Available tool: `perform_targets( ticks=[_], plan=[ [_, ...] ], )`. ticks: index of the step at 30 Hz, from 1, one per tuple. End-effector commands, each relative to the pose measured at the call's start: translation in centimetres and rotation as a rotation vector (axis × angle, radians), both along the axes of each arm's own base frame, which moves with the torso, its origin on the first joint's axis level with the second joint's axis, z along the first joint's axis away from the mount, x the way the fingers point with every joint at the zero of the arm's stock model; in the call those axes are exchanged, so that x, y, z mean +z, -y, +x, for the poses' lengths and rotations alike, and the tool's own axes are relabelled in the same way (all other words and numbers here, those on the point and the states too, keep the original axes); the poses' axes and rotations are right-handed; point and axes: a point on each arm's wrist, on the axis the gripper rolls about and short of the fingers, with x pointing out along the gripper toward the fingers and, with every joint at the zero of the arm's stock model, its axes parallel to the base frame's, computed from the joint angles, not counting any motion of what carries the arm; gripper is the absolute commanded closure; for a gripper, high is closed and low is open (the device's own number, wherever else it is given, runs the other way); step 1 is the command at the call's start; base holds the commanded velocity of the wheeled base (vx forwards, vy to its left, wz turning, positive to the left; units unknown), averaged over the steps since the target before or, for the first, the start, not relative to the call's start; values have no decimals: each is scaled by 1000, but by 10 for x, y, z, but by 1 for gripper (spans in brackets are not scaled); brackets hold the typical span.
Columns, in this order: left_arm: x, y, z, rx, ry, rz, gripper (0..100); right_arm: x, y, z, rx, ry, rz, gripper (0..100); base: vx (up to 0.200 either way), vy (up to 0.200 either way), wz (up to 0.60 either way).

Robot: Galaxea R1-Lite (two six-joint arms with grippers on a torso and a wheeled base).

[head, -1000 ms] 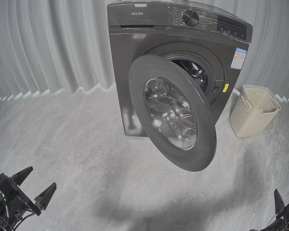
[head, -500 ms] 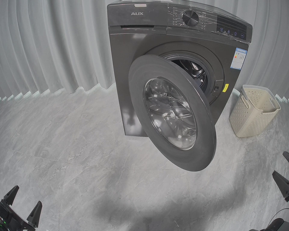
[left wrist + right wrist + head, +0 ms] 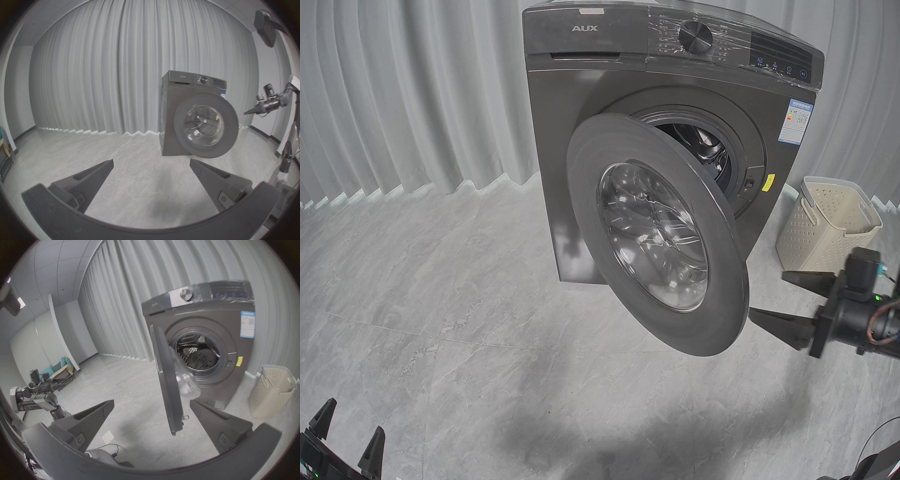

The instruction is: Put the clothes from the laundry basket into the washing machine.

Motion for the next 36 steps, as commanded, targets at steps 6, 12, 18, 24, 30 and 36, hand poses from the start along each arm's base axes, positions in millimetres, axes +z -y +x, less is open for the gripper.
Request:
perform_targets(
  ticks=[6, 12, 18, 24, 30, 36],
  plan=[
    [-7, 3, -8, -104, 43, -59, 0, -26, -51, 101, -121, -18, -79, 0, 0, 0, 0],
    [-7, 3, -8, -93, 42, -53, 0, -13, -3, 112, -318, 63, -108, 0, 0, 0, 0],
    [-7, 3, -8, -105, 40, -38, 0, 9, 25, 98, -394, 135, -94, 0, 0, 0, 0],
    [-7, 3, -8, -106, 39, -49, 0, -3, 17, 54, -315, 102, -101, 0, 0, 0, 0],
    [-7, 3, -8, -95, 40, -46, 0, -23, 4, 26, -209, 50, -115, 0, 0, -33, 0],
    [-7, 3, -8, -96, 37, -40, 0, -22, -9, 24, -175, 6, -35, 0, 0, -200, 0]
  ],
)
